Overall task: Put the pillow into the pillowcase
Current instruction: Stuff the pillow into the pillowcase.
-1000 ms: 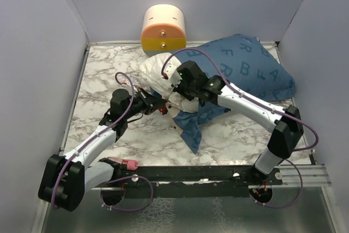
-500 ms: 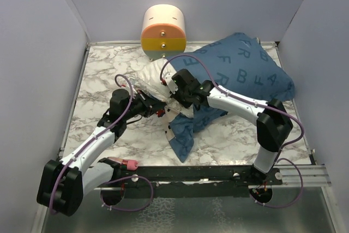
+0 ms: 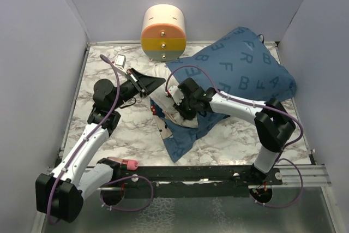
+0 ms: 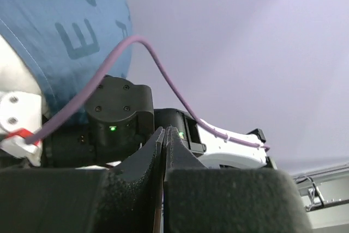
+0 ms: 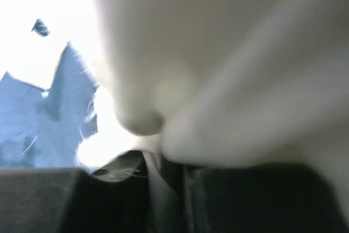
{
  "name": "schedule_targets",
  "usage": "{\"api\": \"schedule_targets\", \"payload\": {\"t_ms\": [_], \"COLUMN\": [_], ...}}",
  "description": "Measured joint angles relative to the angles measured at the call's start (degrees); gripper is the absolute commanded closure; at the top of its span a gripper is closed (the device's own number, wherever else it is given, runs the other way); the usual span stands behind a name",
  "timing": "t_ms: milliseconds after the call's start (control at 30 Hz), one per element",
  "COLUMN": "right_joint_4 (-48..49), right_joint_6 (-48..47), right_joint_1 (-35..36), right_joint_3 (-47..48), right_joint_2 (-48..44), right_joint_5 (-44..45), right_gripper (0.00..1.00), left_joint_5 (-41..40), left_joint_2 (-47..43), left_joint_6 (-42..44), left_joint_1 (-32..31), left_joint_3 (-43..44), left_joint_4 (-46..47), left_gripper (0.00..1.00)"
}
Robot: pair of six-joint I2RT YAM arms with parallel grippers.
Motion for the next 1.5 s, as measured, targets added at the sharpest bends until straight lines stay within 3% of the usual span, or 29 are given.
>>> {"api": "schedule_targets", "payload": {"t_ms": [133, 233, 300, 433, 500, 700, 767, 1000, 1500], "right_joint_4": [-0.3, -1.9, -2.7, -4.0, -4.4, -5.2, -5.6, -6.4, -7.8], "right_joint_6": [-0.5, 0.2, 1.0, 2.7, 3.4, 5.6, 6.8, 9.6, 12.0], "right_joint_1": [-0.9, -1.0, -1.0, -1.2, -1.4, -2.6, -3.5, -5.3, -5.6], "right_joint_3": [-2.4, -2.8, -2.7, -0.9, 0.5, 1.7, 1.8, 2.5, 4.4], "right_joint_2": [-3.7, -6.4, -8.0, -9.4, -9.4, -9.1, -8.5, -7.1, -6.2], "right_joint_5": [-8.5, -11.6, -12.9, -13.2, -13.0, -8.7, -7.0, -1.1, 1.6], "right_gripper": [0.53, 0.38, 0.34, 0.34, 0.39, 0.91, 0.98, 0.99, 0.99], "left_joint_5": [1.0, 0.9, 0.4, -0.3, -0.5, -3.8, -5.9, -13.4, -20.4], "left_joint_2": [-1.6, -1.6, -2.1, -5.7, -7.4, -4.5, -2.2, 9.3, 27.5], "left_joint_6": [0.2, 2.2, 6.3, 9.2, 9.8, 11.2, 11.4, 11.4, 9.2], "left_joint_1": [2.7, 3.5, 3.5, 3.5, 3.4, -1.3, -4.1, -11.5, -13.6], "left_joint_3": [-1.8, -4.7, -5.7, -9.6, -13.2, -19.5, -20.5, -20.7, -13.9], "left_joint_4": [2.8, -0.4, -7.2, -10.4, -11.2, -13.0, -11.1, -3.5, 11.3], "left_gripper": [1.00, 1.00, 0.91, 0.80, 0.76, 0.68, 0.67, 0.66, 0.62]}}
